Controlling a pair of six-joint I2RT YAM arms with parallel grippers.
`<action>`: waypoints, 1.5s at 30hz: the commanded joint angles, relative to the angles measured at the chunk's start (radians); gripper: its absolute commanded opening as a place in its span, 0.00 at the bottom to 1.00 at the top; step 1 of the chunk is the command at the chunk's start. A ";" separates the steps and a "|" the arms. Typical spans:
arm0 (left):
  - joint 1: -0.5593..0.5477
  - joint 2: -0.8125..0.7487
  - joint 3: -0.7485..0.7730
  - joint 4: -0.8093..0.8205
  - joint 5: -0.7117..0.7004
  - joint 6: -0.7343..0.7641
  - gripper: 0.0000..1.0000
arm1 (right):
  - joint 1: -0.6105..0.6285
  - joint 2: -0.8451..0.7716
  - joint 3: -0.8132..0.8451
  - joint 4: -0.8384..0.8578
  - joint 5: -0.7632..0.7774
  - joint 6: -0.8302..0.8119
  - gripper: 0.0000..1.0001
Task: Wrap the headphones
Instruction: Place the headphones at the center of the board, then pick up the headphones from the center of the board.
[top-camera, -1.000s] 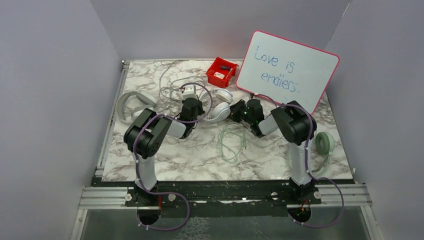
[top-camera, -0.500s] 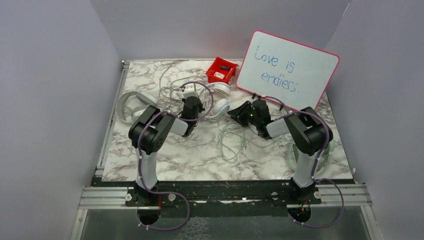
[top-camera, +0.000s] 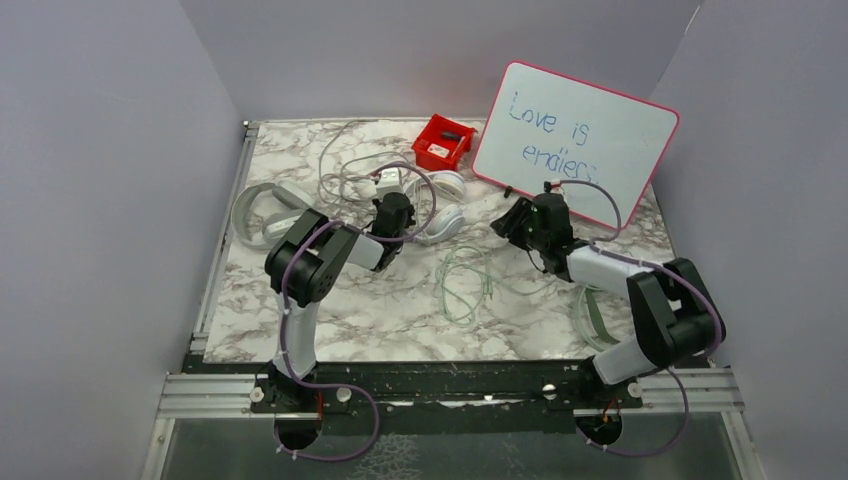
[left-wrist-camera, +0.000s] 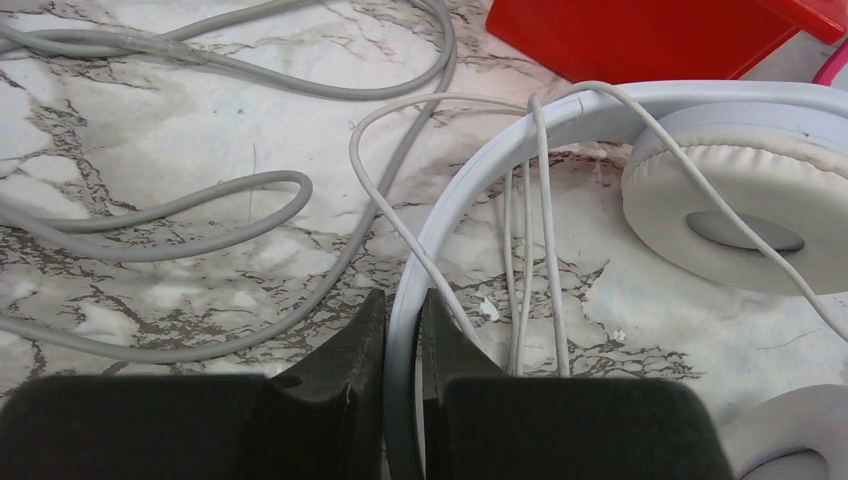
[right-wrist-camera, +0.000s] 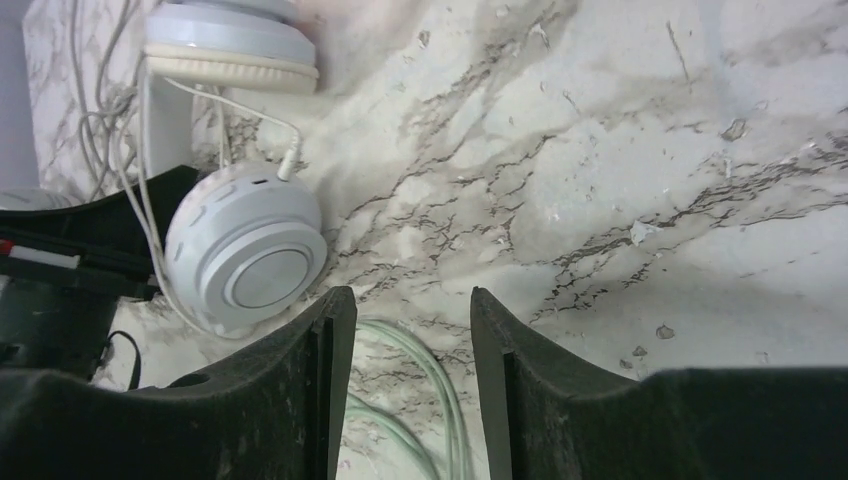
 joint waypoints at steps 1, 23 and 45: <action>-0.006 -0.054 0.015 -0.105 -0.018 -0.033 0.11 | -0.003 -0.127 -0.001 -0.109 0.098 -0.149 0.51; 0.045 -0.239 -0.040 -0.452 0.012 -0.076 0.62 | -0.004 -0.408 -0.001 -0.160 0.096 -0.326 0.50; 0.319 -0.761 0.122 -1.170 0.406 0.078 0.85 | -0.003 -0.375 0.042 -0.165 -0.343 -0.458 0.54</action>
